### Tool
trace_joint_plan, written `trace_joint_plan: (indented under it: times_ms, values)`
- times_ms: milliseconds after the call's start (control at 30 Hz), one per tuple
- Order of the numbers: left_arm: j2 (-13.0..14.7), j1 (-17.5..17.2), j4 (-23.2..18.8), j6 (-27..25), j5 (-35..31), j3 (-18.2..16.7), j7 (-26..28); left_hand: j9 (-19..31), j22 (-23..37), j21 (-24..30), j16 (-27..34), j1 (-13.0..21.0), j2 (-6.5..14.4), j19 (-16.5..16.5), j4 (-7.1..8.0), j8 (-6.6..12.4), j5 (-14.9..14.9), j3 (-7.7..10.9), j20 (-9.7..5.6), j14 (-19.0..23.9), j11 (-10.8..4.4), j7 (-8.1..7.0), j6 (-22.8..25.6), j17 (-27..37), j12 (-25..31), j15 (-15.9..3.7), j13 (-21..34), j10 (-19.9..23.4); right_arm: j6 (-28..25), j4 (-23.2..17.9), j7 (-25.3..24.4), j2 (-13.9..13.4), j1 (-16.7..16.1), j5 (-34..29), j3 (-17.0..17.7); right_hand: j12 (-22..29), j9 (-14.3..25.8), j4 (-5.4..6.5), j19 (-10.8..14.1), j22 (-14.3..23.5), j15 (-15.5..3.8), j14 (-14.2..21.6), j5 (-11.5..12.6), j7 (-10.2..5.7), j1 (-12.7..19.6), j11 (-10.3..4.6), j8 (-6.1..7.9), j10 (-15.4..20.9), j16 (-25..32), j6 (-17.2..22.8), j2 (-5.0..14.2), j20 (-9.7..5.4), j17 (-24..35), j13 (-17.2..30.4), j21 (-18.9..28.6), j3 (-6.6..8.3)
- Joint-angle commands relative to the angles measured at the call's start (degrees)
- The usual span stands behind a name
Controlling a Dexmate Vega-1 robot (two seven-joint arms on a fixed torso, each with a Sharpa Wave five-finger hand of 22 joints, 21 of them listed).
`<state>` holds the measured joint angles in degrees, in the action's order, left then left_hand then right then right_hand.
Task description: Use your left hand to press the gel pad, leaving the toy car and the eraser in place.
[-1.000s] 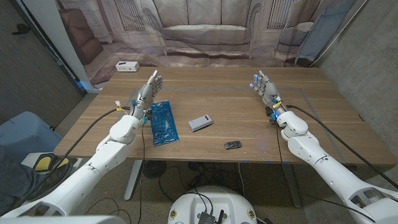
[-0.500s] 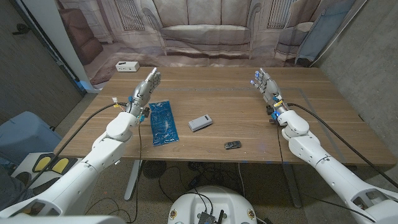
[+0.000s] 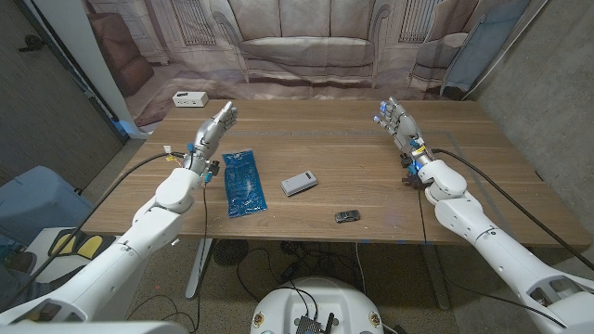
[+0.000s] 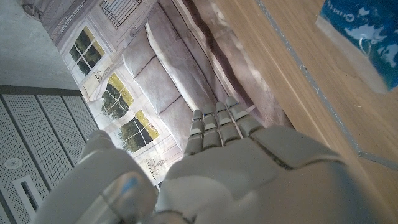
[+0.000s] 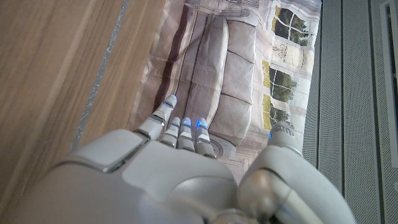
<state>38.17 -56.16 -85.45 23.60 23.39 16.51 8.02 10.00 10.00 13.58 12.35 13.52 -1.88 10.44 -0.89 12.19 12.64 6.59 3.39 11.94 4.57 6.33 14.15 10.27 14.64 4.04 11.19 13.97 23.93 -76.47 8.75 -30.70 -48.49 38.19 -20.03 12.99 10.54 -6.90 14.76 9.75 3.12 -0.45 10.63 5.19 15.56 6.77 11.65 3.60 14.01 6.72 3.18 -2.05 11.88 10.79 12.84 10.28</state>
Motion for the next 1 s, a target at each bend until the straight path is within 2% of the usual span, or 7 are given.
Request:
trace_joint_plan:
  times_ms: [33,133,233,467,800,1000]
  values:
    - [2.5,-4.2,-6.2,-0.9,-2.0,-2.6,3.3,0.3,0.3,0.4,0.3,0.3,0.0,1.0,-0.08,0.50,-0.3,-0.10,-0.08,0.9,0.11,-0.04,0.9,0.1,0.4,-0.01,0.1,1.0,-1.4,-4.3,-2.5,-1.2,-2.0,-0.2,0.9,0.2,0.1,0.08,0.4,0.1,0.14,0.3,0.2,0.31,-0.1,0.10,0.03,0.4,0.1,0.4,0.09,0.20,0.1,0.2,0.0,0.15]
    - [4.0,-6.1,-9.4,-3.8,-5.9,-4.0,7.6,0.3,0.3,0.5,0.3,0.4,0.0,1.7,-0.16,0.61,-0.3,-0.13,0.01,1.4,-0.02,-0.01,1.6,0.1,0.5,-0.04,0.1,1.5,-0.9,-4.7,-3.1,-1.3,-2.4,-0.8,1.0,0.2,0.1,0.08,0.4,0.1,0.15,0.4,0.2,0.33,-0.1,0.14,0.04,0.5,0.1,0.5,0.07,0.22,0.1,0.2,-0.1,0.12]
    - [4.9,-6.8,-10.2,-4.7,-6.9,-4.8,8.2,0.3,0.3,0.6,0.3,0.4,0.0,2.2,-0.20,0.58,-0.3,-0.14,-0.02,1.7,0.06,-0.15,1.8,0.1,0.5,-0.08,0.1,1.8,-1.2,-5.6,-4.2,-1.4,-3.0,-0.9,1.2,0.1,0.1,0.09,0.5,0.1,0.22,0.4,0.2,0.38,-0.1,0.15,0.04,0.5,0.0,0.6,0.07,0.21,0.1,0.2,-0.1,0.11]
    - [5.1,-7.9,-10.0,-4.0,-12.4,-5.9,12.0,0.4,0.3,0.8,0.3,0.7,0.1,3.8,-0.38,0.64,-0.2,-0.19,0.42,3.0,-0.14,-0.09,3.1,0.1,0.8,-0.14,0.1,3.2,-0.9,-7.3,-6.1,-1.3,-4.1,-2.1,1.1,0.1,0.1,0.06,0.6,0.1,0.24,0.5,0.2,0.33,-0.1,0.21,0.04,0.7,0.0,0.7,0.05,0.28,0.1,0.2,-0.2,0.09]
    - [6.0,-7.7,-9.3,-6.5,-16.9,-5.9,13.7,0.4,0.2,0.8,0.3,1.0,0.2,4.6,-0.58,0.54,-0.2,-0.22,0.50,4.0,-0.11,-0.41,3.7,0.1,0.7,-0.31,0.1,3.8,-1.9,-10.3,-8.6,-1.9,-6.3,-2.8,1.5,0.0,0.1,0.08,0.7,0.1,0.27,0.7,0.2,0.32,-0.2,0.31,0.02,0.9,-0.1,0.9,0.07,0.37,0.2,0.2,-0.3,0.05]
    - [6.0,-7.6,-8.2,-5.9,-18.3,-5.7,14.2,0.4,0.2,0.6,0.1,1.2,0.3,4.6,-0.68,0.38,-0.2,-0.19,0.35,3.8,-0.27,-0.20,3.8,0.1,0.5,-0.34,0.1,3.6,-1.7,-11.7,-10.1,-2.2,-7.5,-3.5,1.8,0.0,0.1,0.06,0.7,0.1,0.31,0.7,0.2,0.33,-0.2,0.36,-0.01,1.0,-0.2,1.0,0.08,0.38,0.2,0.3,-0.4,0.04]
